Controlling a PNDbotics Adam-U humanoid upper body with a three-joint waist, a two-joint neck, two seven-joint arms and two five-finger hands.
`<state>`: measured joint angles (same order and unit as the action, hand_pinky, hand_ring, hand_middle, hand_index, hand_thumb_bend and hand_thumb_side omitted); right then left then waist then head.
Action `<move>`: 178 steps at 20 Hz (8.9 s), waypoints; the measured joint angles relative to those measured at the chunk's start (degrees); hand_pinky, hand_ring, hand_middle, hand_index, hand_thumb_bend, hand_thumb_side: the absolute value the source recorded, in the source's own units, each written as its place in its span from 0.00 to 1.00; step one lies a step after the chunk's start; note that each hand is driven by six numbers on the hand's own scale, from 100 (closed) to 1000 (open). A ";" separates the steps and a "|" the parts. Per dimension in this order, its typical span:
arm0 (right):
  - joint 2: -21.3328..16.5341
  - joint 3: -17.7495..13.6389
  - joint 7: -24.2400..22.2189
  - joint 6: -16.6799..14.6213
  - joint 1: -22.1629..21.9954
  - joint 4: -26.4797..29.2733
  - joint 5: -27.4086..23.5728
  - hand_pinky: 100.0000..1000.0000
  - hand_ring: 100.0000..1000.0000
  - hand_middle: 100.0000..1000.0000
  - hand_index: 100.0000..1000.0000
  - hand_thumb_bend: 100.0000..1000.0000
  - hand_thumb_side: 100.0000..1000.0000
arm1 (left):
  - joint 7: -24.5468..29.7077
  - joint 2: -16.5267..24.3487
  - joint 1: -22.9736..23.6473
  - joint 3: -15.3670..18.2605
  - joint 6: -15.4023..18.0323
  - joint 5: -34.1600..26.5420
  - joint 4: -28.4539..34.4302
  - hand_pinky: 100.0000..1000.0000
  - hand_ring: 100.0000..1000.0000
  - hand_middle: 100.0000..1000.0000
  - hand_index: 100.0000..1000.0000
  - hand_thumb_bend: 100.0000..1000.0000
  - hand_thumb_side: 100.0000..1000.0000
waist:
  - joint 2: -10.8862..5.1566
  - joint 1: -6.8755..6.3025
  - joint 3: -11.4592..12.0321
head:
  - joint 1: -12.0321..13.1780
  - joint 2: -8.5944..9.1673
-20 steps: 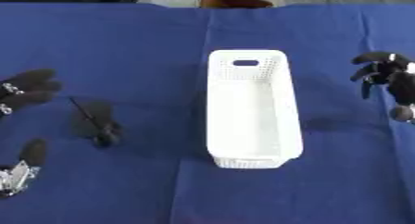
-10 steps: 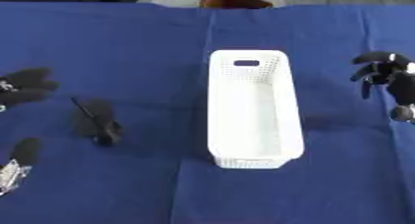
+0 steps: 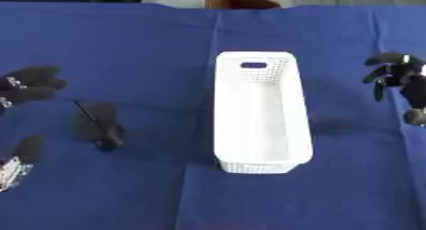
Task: Pick up objects on the table and place them in the box.
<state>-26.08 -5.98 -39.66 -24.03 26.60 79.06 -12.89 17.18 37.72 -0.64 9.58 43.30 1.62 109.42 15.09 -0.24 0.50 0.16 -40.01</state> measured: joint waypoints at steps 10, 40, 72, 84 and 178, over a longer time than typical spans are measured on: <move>0.04 0.32 0.01 -0.01 0.53 -0.01 0.03 0.27 0.59 0.72 0.79 1.00 0.49 | 2.01 2.95 -3.24 -1.49 0.95 -2.34 -6.83 0.82 0.82 0.98 0.90 0.00 0.59 | 0.15 -0.01 -0.68 | 0.49 0.36; 0.58 1.02 0.28 -0.28 2.51 0.01 0.05 0.28 0.59 0.72 0.79 1.00 0.49 | 1.87 3.36 -6.26 -5.42 1.15 2.79 -8.23 0.84 0.83 0.97 0.91 0.00 0.59 | 1.49 0.37 -3.36 | 2.03 1.02; 0.63 1.41 0.73 -0.74 3.23 -0.35 0.05 0.28 0.59 0.72 0.79 1.00 0.49 | -0.45 0.42 -8.40 -11.38 3.47 20.23 -5.10 0.71 0.56 0.72 0.72 0.00 0.44 | 1.95 0.51 -4.08 | 2.98 2.43; 0.63 1.55 0.78 -0.78 3.30 -0.43 0.06 0.28 0.59 0.72 0.79 1.00 0.49 | -8.29 -0.65 -8.20 -12.68 8.31 20.69 -6.16 0.00 0.00 0.00 0.00 0.00 0.40 | 2.12 0.82 -4.05 | 3.00 2.44; 4.62 5.34 1.55 -1.55 9.66 -0.72 0.98 0.28 0.59 0.72 0.79 1.00 0.49 | 16.94 6.53 -27.37 -11.21 -42.00 -68.66 -9.80 0.00 0.00 0.00 0.00 0.00 0.62 | 5.98 -2.20 -23.11 | 6.09 9.05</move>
<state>-21.46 -0.64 -38.11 -25.58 36.26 78.34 -11.91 34.12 44.25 -28.01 -1.63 1.30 -67.04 99.61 21.07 -2.44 -22.61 6.24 -30.95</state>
